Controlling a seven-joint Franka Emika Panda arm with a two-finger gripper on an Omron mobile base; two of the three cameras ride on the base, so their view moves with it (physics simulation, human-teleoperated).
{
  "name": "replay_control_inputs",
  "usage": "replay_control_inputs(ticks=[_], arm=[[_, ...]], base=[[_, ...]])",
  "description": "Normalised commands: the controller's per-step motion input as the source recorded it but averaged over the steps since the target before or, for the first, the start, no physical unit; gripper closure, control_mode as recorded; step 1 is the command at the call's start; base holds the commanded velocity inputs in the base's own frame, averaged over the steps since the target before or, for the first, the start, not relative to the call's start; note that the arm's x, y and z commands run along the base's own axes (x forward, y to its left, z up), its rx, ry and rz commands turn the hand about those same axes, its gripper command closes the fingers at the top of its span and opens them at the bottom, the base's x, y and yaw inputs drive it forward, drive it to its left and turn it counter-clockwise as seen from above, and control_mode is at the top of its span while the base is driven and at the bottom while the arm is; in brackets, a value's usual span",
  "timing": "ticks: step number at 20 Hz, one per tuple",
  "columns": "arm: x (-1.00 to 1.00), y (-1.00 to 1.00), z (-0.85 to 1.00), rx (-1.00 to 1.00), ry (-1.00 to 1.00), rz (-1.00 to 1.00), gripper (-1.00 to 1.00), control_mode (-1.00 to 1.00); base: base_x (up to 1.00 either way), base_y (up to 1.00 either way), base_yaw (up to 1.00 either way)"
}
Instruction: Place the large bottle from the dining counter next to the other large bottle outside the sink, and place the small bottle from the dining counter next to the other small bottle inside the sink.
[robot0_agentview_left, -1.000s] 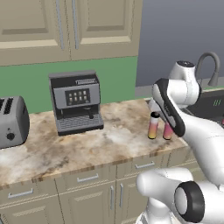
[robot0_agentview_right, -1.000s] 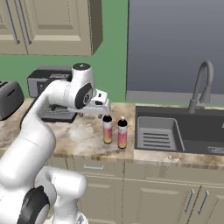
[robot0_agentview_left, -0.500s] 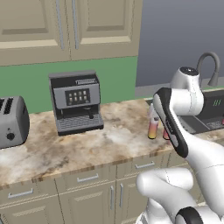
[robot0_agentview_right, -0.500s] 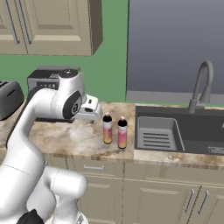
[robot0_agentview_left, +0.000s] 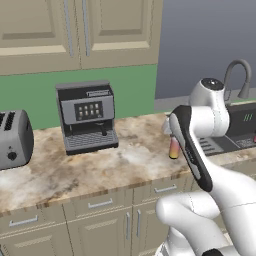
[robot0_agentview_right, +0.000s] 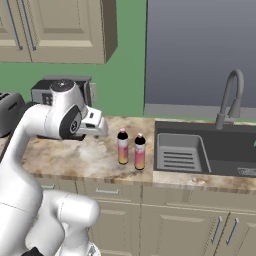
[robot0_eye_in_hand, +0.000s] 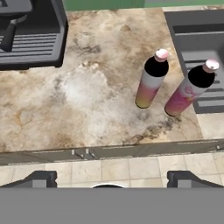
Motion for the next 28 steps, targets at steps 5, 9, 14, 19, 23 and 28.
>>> replay_control_inputs(ticks=[5,9,14,19,23,28], arm=[[0.0,0.02,0.07,0.0,0.0,0.0,-1.0,-1.0],[0.0,0.0,0.0,0.0,0.0,0.0,-1.0,-1.0],[0.0,0.0,0.0,0.0,0.0,0.0,-1.0,-1.0],[0.0,0.0,0.0,0.0,0.0,0.0,-1.0,1.0],[0.0,0.0,0.0,0.0,0.0,0.0,-1.0,1.0],[0.0,0.0,0.0,0.0,0.0,0.0,-1.0,1.0]], base=[[0.0,0.0,0.0],[0.0,0.0,0.0],[0.0,0.0,0.0],[0.0,0.0,0.0],[-0.52,0.0,0.0],[-0.95,0.0,-0.01]])
